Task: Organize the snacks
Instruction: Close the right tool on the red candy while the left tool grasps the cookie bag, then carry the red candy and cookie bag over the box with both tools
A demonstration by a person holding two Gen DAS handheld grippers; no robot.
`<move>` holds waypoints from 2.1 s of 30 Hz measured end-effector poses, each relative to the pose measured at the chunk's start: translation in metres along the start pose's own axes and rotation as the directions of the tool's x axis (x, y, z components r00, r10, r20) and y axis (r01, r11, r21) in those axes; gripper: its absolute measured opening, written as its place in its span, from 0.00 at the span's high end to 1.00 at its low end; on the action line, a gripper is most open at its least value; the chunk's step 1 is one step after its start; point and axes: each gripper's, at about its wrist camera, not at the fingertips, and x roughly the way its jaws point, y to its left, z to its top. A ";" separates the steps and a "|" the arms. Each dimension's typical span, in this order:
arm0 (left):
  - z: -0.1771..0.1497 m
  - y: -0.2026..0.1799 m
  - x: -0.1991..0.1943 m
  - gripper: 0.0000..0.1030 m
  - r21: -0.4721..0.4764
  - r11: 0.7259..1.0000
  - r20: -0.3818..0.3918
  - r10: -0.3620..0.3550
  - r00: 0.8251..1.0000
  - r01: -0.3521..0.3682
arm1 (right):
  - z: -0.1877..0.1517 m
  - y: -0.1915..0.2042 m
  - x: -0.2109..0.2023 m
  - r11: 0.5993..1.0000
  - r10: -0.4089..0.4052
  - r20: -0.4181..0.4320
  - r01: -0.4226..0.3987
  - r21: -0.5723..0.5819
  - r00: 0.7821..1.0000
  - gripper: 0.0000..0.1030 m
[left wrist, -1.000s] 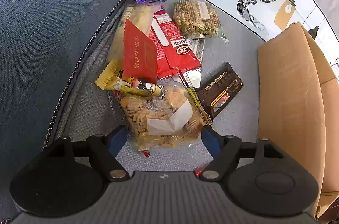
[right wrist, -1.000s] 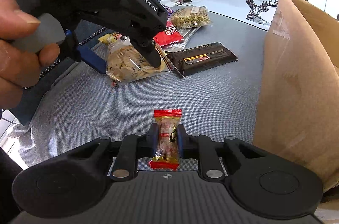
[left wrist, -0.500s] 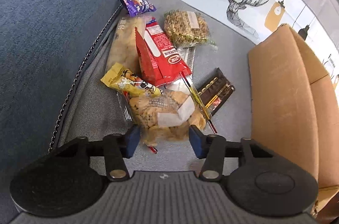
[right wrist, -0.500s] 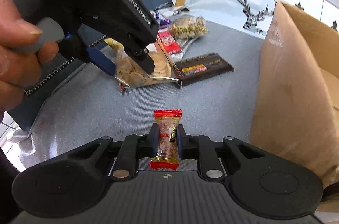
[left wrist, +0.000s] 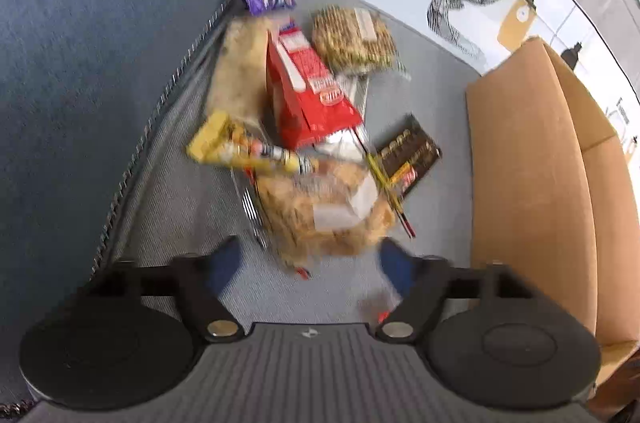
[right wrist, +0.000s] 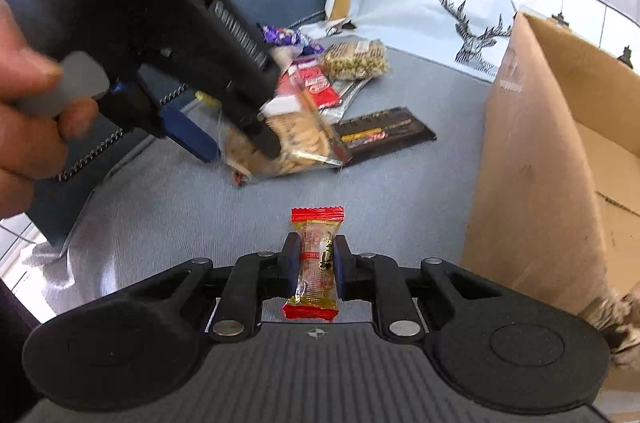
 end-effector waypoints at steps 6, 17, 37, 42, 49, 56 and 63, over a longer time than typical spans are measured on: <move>0.010 0.001 0.011 0.05 -0.134 0.990 -0.001 -0.049 0.999 0.049 | 0.000 0.000 0.009 1.000 0.006 -0.024 -0.006 -0.001 1.000 0.83; 0.015 -0.017 0.025 0.23 -0.099 0.995 0.004 0.033 0.999 -0.032 | -0.001 0.001 0.012 1.000 0.005 -0.027 -0.005 -0.004 1.000 0.83; 0.004 -0.018 -0.057 0.27 0.000 0.998 0.291 -0.066 0.954 0.069 | 0.055 -0.023 -0.102 1.000 -0.017 0.269 0.009 0.030 0.963 0.83; 0.003 -0.030 -0.058 0.27 0.018 0.996 0.330 -0.087 0.940 0.085 | 0.080 -0.060 -0.127 0.998 -0.063 0.340 0.050 0.045 0.939 0.83; 0.000 -0.054 -0.065 0.27 0.064 0.994 0.442 -0.108 0.891 0.088 | 0.086 -0.126 -0.129 0.977 -0.191 0.392 0.133 0.169 0.900 0.83; -0.010 -0.108 -0.069 0.27 0.225 0.972 0.569 -0.181 0.802 0.060 | 0.056 -0.184 -0.129 0.938 -0.272 0.350 0.166 0.304 0.896 0.83; -0.016 -0.156 -0.055 0.27 0.281 0.956 0.557 -0.239 0.795 0.090 | 0.040 -0.220 -0.130 0.911 -0.332 0.329 0.209 0.356 0.884 0.83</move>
